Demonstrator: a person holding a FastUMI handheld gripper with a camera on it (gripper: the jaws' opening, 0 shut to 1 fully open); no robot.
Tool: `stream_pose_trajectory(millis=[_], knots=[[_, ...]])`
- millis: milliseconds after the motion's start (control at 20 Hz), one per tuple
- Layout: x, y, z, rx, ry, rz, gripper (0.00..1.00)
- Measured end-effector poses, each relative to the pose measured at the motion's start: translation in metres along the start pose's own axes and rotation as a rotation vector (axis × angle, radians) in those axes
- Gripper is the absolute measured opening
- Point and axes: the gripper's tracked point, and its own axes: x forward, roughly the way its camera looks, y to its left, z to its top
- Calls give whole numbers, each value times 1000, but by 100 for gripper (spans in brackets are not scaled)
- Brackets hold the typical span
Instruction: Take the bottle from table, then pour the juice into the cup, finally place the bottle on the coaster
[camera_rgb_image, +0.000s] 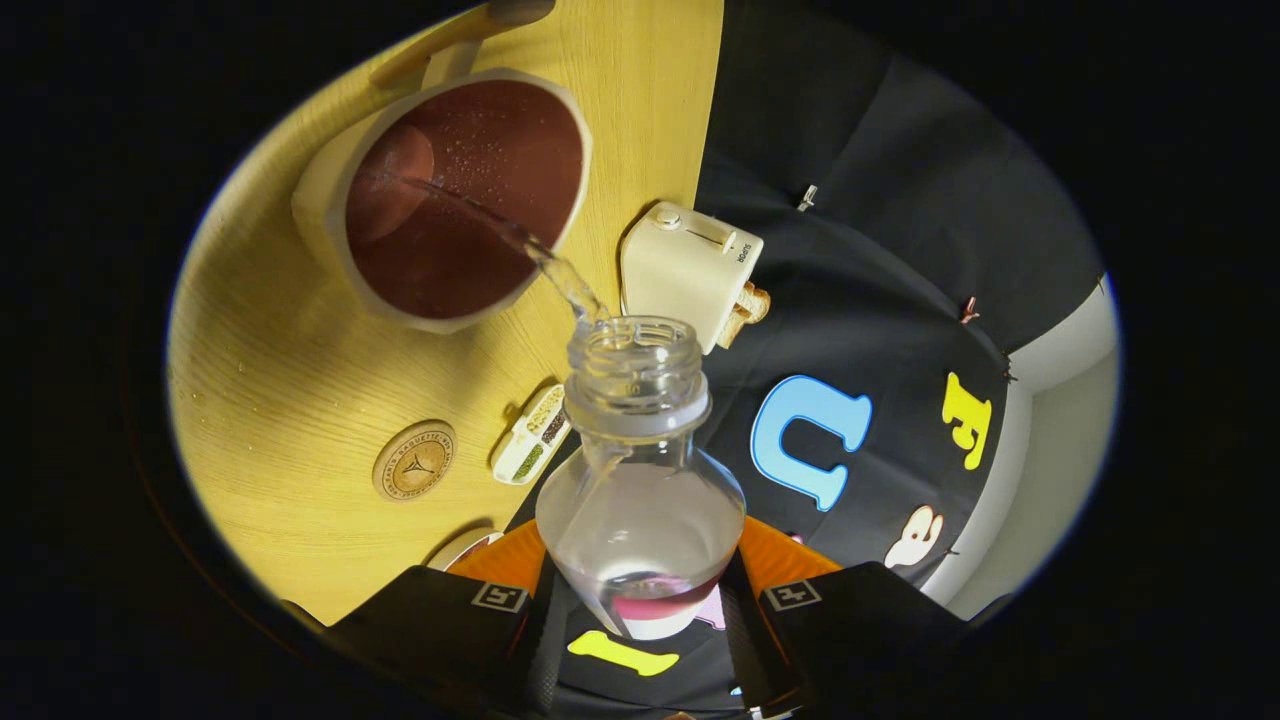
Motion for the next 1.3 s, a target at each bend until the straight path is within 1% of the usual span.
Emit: stream_pose_trajectory(millis=[150, 550, 1150, 1300], knots=[[-5, -6, -1, -14, -4, -9, 70], [3, -15, -1, -90, -30, -27, 70], [2, -26, 6, -186, -72, -56, 70], [1, -32, 12, -230, -96, -76, 70]])
